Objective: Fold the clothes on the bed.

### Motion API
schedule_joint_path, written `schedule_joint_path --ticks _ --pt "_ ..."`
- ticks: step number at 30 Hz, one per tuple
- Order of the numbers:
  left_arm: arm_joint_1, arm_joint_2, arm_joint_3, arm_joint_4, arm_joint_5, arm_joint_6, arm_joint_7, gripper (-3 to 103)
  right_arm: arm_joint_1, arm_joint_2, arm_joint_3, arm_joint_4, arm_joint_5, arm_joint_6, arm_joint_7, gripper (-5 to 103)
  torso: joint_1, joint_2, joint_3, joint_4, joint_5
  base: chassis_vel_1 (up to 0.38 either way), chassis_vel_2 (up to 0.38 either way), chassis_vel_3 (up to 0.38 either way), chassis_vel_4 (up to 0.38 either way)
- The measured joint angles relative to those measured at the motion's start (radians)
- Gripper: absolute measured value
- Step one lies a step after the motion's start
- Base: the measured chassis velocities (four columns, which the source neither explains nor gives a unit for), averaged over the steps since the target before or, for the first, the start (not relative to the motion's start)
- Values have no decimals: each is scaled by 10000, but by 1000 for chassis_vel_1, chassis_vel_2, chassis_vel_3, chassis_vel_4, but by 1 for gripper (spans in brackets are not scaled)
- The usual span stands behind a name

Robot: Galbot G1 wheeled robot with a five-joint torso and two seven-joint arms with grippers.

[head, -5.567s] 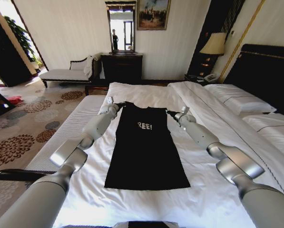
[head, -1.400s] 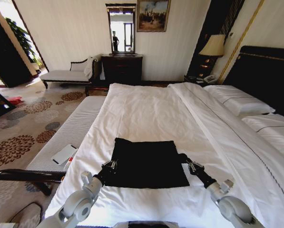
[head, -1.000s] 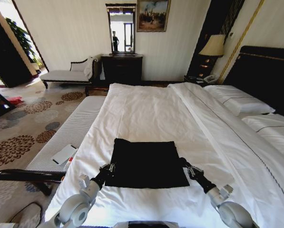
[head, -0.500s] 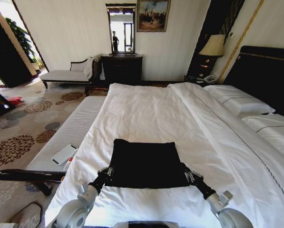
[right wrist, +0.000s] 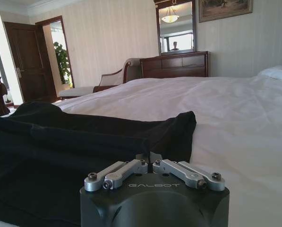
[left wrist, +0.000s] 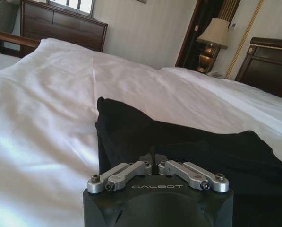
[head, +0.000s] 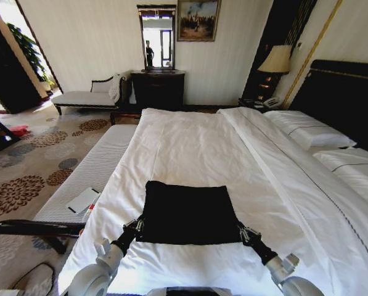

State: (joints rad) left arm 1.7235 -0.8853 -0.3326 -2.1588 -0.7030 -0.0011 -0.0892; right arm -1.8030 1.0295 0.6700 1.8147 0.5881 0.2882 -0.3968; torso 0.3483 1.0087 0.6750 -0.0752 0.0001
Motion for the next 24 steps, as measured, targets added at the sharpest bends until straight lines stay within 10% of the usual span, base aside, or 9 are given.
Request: schedule_joint_path --ticks 9,24 --pt "20 -130 521 133 418 104 -292 0 -47 1 -33 -23 -41 30 6 2 0 0 0 -1 -1 0 0 0 0" --pt "462 -44 272 -71 1029 278 -608 54 -423 117 296 59 -104 416 -734 61 0 0 0 0 -1 0 0 0 0"
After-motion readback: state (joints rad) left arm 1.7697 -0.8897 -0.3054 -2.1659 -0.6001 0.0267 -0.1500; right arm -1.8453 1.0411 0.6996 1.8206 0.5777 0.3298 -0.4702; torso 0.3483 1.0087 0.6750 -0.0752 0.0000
